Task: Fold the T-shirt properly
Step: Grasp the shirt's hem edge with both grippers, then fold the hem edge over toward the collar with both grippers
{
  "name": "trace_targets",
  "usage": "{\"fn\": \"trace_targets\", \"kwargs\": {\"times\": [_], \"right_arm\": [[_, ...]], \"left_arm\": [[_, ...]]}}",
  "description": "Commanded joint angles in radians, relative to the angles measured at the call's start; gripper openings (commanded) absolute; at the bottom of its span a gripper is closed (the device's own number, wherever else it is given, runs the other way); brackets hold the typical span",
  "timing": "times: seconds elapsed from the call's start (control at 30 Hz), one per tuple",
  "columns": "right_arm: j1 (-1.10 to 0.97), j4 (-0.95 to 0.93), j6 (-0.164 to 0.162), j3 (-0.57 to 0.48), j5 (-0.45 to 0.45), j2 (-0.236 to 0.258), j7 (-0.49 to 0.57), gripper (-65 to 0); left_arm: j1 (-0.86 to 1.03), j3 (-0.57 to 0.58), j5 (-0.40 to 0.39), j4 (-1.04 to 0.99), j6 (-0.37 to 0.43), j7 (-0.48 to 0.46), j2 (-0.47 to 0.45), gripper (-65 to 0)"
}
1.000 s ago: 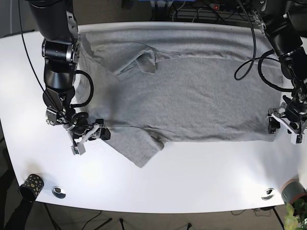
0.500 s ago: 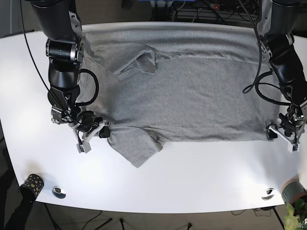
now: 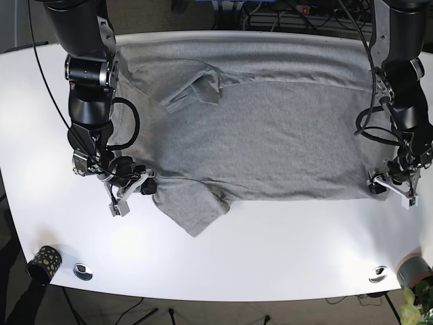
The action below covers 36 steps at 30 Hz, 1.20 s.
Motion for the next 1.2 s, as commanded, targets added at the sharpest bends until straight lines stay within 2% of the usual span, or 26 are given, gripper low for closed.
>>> {"fn": "trace_targets", "kwargs": {"times": [0.0,0.07,0.23,0.27,0.33,0.4,0.53,0.7,0.93,1.17], "right_arm": [[0.024,0.011,0.003,0.001,0.000,0.009,-0.006,-65.0],[0.024,0.011,0.003,0.001,0.000,0.009,-0.006,-65.0],[0.023,0.060,0.005,0.001,0.000,0.009,-0.006,-65.0],[0.018,0.083,0.005,0.001,0.000,0.008,-0.009,-65.0],[0.000,0.129,0.005,0.001,0.001,0.006,-0.012,-65.0],[-0.011,0.180,0.005,0.001,-0.002,-0.005,-0.026,-65.0],[-0.029,0.261,0.005,0.001,-0.002,-0.005,-0.091,-65.0],[-0.086,0.441,0.005,0.003,0.000,0.006,-0.172,-65.0],[-0.186,0.697,0.005,0.007,0.003,0.024,-0.293,-65.0],[-0.299,0.951,0.005,0.084,0.003,0.021,-0.434,-65.0]], "left_arm": [[-0.026,0.000,-0.006,0.011,-0.002,-0.006,-0.015,-21.2],[-0.025,0.000,-0.006,0.011,-0.002,-0.007,-0.015,-25.1],[-0.023,0.000,-0.006,0.011,-0.005,-0.049,-0.013,-60.7],[-0.022,0.000,-0.006,0.014,-0.007,-0.070,-0.012,-64.2],[-0.019,-0.001,-0.007,0.020,-0.036,-0.107,-0.001,-65.0],[0.000,-0.003,-0.009,0.023,-0.108,-0.133,0.008,-65.0],[0.008,-0.009,-0.009,0.124,-0.194,-0.112,0.013,-65.0],[0.089,-0.027,-0.012,0.347,-0.215,-0.010,0.038,-65.0],[0.198,-0.067,-0.079,0.598,-0.215,0.099,0.068,-65.0],[0.314,-0.069,-0.152,0.811,-0.215,0.192,0.067,-65.0]]}}
